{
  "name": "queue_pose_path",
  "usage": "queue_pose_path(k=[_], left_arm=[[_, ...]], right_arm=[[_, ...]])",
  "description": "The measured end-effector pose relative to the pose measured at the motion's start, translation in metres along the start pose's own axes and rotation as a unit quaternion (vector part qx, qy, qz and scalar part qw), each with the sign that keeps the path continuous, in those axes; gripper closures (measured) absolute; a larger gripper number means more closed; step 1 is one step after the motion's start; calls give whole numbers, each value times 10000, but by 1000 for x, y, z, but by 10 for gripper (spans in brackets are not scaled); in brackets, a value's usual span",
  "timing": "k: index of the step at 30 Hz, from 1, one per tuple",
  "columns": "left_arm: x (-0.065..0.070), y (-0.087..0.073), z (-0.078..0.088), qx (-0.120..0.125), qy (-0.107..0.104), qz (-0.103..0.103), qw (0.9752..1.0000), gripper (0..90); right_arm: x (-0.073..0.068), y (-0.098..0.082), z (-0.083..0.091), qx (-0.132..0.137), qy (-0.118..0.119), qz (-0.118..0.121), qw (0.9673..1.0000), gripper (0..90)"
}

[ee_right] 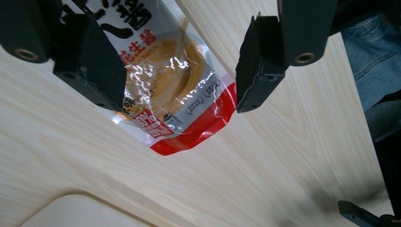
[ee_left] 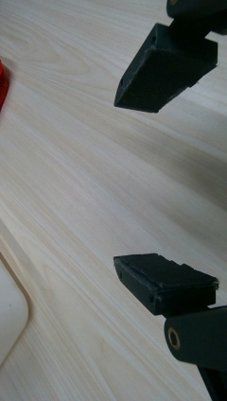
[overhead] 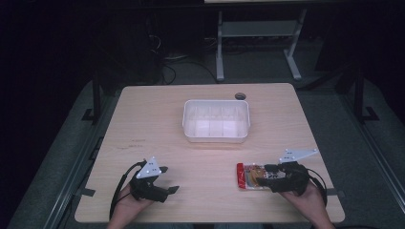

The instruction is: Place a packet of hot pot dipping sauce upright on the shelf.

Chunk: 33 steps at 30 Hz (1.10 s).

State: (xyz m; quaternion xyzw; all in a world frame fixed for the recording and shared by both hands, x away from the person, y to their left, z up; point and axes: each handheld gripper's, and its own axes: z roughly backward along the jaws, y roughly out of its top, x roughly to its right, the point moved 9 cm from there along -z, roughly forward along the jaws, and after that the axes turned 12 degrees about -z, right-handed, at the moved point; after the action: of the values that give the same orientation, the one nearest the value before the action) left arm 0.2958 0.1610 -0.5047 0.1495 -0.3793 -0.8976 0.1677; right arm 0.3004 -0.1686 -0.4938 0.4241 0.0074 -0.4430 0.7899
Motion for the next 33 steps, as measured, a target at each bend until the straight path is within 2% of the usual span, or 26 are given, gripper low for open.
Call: queue_pose_path(k=[5,9,11,14,18,19,23,24,27,30,33], left_arm=[[3,9,-7,7,-49,-33,10000,217],[9,20,-21,-90,-222,-220,9995,243],[10,23,-24,-88,-259,-229,9994,243],[19,36,-37,-89,-421,-329,9985,248],[24,45,-46,-156,-528,-440,9975,257],[27,52,-52,-136,-582,-461,9971,268],[30,61,-58,-119,-655,-525,9964,299],[31,66,-64,-231,-658,-508,9963,312],[34,73,-68,-259,-739,-457,9959,331],[39,89,-76,-197,-776,-565,9952,361],[41,95,-81,-193,-795,-611,9948,390]], right_arm=[[4,3,8,97,-84,11,9999,335],[10,9,20,325,-187,41,9993,349],[11,10,22,354,-195,32,9992,349],[16,10,28,409,-245,-45,9989,354],[19,9,32,418,-310,-82,9986,367],[22,9,35,467,-321,-121,9983,376],[27,9,41,531,-413,-212,9975,395],[31,9,44,578,-485,-275,9968,402],[35,9,47,608,-545,-322,9961,410],[41,10,53,705,-685,-388,9944,419],[44,9,55,688,-708,-472,9940,424]])
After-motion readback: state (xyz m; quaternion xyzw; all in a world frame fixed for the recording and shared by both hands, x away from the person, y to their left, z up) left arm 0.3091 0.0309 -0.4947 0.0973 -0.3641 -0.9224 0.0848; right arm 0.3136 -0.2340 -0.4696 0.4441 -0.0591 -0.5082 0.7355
